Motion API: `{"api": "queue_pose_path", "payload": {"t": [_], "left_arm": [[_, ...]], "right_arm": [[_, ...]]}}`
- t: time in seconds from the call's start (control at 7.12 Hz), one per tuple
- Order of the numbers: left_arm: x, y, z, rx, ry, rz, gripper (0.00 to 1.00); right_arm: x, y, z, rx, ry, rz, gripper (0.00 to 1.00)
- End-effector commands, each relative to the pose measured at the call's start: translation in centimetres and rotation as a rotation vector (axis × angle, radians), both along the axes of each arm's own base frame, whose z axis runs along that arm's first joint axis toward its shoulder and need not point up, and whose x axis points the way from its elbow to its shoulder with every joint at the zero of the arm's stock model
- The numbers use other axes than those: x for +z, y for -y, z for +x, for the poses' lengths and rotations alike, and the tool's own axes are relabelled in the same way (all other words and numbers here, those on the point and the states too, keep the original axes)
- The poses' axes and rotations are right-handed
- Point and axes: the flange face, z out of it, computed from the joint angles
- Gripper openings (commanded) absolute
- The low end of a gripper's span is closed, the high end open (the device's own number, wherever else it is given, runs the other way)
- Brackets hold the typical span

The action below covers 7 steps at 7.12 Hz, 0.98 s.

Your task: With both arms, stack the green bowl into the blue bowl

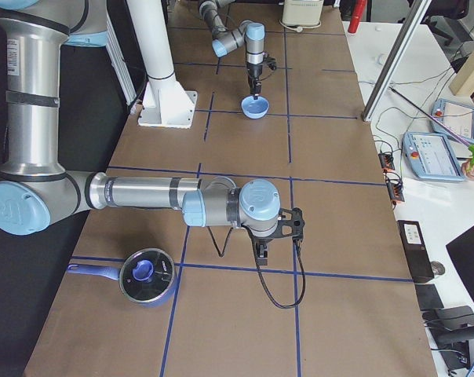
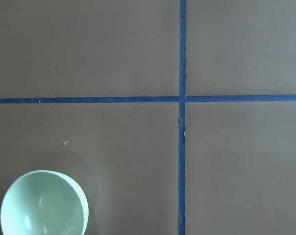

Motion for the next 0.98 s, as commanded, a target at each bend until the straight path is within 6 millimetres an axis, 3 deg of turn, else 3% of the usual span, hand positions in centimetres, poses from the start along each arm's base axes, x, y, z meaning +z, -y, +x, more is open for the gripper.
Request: {"api": "queue_pose_path", "payload": {"t": [0.0,0.14,0.28,0.56,0.84], "left_arm": [[-3.0,2.4,-6.5,0.015,-0.04,-0.075,1.0],[-3.5,1.8,-8.6,0.01,-0.036,-0.08,1.0],[-2.6,0.9,-10.1,0.021,-0.025,-0.071,1.0],[-2.9,-0.3,-15.8,0.059,0.042,0.003,1.0],[-3.7,-0.8,-20.9,0.102,0.11,0.077,1.0]], "right_arm": [[0.0,0.1,-0.5,-0.012,-0.002,0.005,1.0],[-0.2,0.3,-1.5,0.0,0.0,0.003,1.0],[-0.1,-0.3,-3.6,0.031,0.012,-0.011,1.0],[1.3,-3.2,-7.8,0.112,0.012,0.01,1.0],[1.1,-4.1,-14.3,0.136,0.05,-0.042,1.0]]}}
